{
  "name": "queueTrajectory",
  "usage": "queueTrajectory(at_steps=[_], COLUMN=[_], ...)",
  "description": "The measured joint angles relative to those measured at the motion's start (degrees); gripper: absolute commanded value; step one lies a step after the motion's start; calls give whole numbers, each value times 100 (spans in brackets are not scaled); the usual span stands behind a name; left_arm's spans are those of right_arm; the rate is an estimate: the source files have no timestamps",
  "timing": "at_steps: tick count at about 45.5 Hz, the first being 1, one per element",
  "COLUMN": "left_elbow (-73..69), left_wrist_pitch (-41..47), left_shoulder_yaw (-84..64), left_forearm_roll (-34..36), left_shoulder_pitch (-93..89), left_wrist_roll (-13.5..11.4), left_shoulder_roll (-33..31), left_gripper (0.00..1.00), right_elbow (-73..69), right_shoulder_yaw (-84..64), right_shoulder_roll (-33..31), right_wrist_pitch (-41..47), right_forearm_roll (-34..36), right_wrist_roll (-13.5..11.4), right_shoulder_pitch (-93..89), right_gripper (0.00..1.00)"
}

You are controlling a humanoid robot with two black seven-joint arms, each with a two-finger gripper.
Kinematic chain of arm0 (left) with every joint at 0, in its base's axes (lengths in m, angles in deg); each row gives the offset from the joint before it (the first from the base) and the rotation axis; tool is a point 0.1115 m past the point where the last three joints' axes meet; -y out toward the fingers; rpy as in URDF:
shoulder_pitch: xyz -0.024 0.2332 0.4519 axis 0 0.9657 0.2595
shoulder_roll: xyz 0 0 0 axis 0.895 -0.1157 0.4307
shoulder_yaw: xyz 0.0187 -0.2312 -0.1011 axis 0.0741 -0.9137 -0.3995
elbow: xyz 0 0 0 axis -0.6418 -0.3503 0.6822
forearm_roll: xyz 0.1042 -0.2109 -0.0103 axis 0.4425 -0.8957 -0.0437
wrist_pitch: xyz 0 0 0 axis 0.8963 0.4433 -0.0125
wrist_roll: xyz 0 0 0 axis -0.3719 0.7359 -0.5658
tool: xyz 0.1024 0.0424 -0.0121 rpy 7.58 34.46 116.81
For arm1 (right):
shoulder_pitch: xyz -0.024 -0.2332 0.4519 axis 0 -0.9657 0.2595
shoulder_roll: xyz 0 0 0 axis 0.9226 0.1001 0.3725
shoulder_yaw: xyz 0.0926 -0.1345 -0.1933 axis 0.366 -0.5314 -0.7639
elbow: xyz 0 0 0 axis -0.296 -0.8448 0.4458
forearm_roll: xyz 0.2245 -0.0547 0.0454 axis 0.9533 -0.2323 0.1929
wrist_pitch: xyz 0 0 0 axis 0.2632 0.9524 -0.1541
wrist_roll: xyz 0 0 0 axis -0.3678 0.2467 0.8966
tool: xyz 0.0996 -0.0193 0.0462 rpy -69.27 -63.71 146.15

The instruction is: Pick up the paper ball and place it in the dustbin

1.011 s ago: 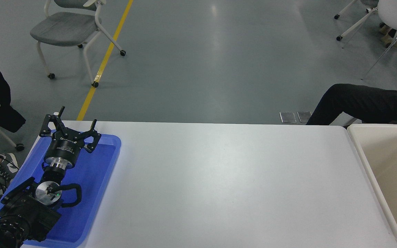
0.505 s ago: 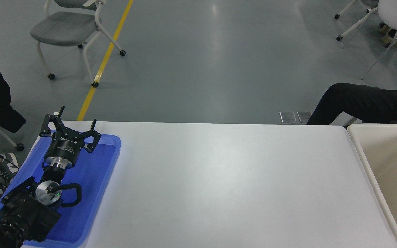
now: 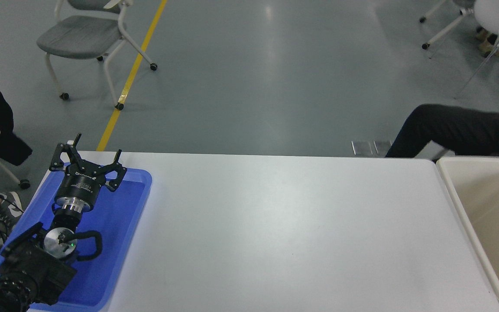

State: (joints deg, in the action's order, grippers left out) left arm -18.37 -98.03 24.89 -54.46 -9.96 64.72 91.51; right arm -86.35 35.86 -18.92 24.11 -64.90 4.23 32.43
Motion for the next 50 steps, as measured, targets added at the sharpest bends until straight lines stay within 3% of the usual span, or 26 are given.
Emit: queueTrajectory(at_steps=[12, 25, 28, 29, 31, 32, 50], left_elbow=[1, 1, 1, 1, 1, 1, 1], left_wrist_pitch=[0, 0, 0, 0, 0, 0, 0], left_shoulder_yaw=[0, -1, -1, -2, -2, -2, -2], left_forearm_roll=[-1, -2, -2, -2, -2, -2, -2], left_shoulder_pitch=[5, 6, 6, 6, 6, 6, 6], left_wrist_roll=[-5, -7, -7, -7, -7, -7, -7], left_shoulder_roll=[7, 9, 9, 9, 9, 9, 9], left_gripper=[100, 100, 100, 100, 100, 100, 100], right_elbow=[669, 908, 959, 980, 1010, 1024, 1135], right_shoulder_yaw=[10, 74, 85, 89, 97, 102, 275], right_shoulder_roll=[716, 1120, 1164, 1178, 1193, 1198, 1198], right_wrist_pitch=[-200, -267, -271, -272, -276, -278, -280], right_forearm_roll=[969, 1390, 1436, 1450, 1467, 1476, 1546], right_wrist_roll=[-5, -12, -12, -12, -12, -12, 2], right_shoulder_pitch=[-836, -1214, -1256, -1268, -1281, -1288, -1287], right_gripper=[0, 0, 13, 24, 80, 100, 100])
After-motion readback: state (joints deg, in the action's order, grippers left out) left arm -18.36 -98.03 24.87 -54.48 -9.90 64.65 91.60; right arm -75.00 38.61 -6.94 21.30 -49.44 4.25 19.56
